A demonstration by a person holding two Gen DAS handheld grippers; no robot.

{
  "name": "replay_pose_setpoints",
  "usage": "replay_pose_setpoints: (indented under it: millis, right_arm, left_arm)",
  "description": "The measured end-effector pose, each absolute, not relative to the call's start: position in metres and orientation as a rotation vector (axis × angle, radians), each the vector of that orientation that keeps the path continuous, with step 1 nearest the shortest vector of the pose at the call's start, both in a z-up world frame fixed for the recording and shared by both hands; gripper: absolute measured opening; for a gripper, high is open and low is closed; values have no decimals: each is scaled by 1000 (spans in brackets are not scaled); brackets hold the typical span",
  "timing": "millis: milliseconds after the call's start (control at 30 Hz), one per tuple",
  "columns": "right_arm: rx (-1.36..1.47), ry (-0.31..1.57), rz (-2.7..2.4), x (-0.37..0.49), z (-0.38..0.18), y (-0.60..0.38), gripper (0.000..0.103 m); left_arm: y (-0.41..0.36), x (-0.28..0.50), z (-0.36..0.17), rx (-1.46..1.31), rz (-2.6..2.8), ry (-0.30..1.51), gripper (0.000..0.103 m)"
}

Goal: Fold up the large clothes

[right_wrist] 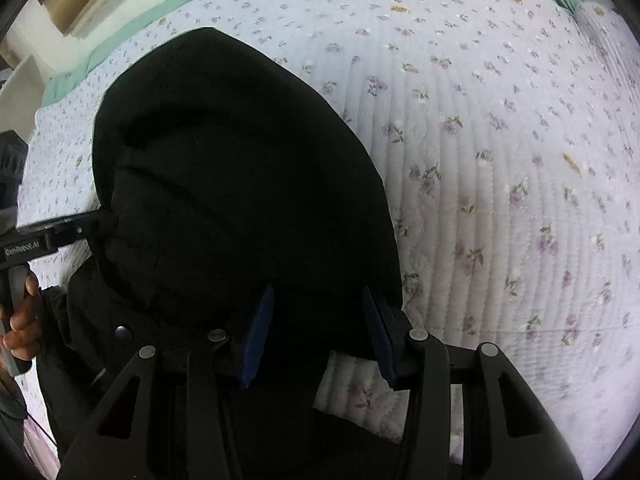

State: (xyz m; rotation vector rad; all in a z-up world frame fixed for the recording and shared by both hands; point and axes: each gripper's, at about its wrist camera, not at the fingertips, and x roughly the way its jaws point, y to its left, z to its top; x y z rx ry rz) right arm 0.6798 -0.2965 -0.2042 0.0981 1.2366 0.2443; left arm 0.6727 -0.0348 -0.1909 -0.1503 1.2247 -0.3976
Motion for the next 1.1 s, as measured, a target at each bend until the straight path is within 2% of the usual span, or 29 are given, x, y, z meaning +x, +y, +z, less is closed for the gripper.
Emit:
replay_pose_setpoints:
  millis: [167,300,333,467,633,733,767,800,833,867,900,967,1100]
  right_arm:
    - [106,1167,312,685,-157,-296,51]
    - [155,1093,361,708,-127,-303,64]
    - [146,1082,357,717,-124,-302,65]
    - [115,1093,387,750,-128,-293,65]
    - [117,1162,472,788,-165,-287,65]
    - [154,1224,483,808,-191,-278,72]
    - [180,1256,496,812,-200,-276,72]
    - [211,1302,517,815,-212,-271,72]
    - [212,1355,535,816,-223,-265,70]
    - [176,1370,537,812,-225,-261,54]
    - [140,1357,548,807,-220,-257,33]
    - [111,1291,616,786,-193,-254,18]
    - [31,1123,633,726,-122,-257,17]
  left_arm:
    - [-15,661,-135,-187,-517,1098,51]
    - [-1,683,-110,-219,-527,1045,72]
    - [0,692,-110,-226,-526,1050,73]
    - [0,732,-141,-290,-555,1151,73]
    - [-15,756,-183,-344,-617,1272,73]
    - [-18,765,-203,-386,-638,1330,72]
    - [-19,765,-204,-373,-622,1321,56]
    - [-25,762,-203,-288,-567,1296,36]
    - [-32,757,-201,-228,-557,1286,32]
    - [-34,750,-195,-206,-567,1266,20]
    - [-36,742,-187,-182,-578,1247,12]
    - [-38,718,-161,-124,-603,1189,12]
    - [-27,653,-97,-90,-682,1061,11]
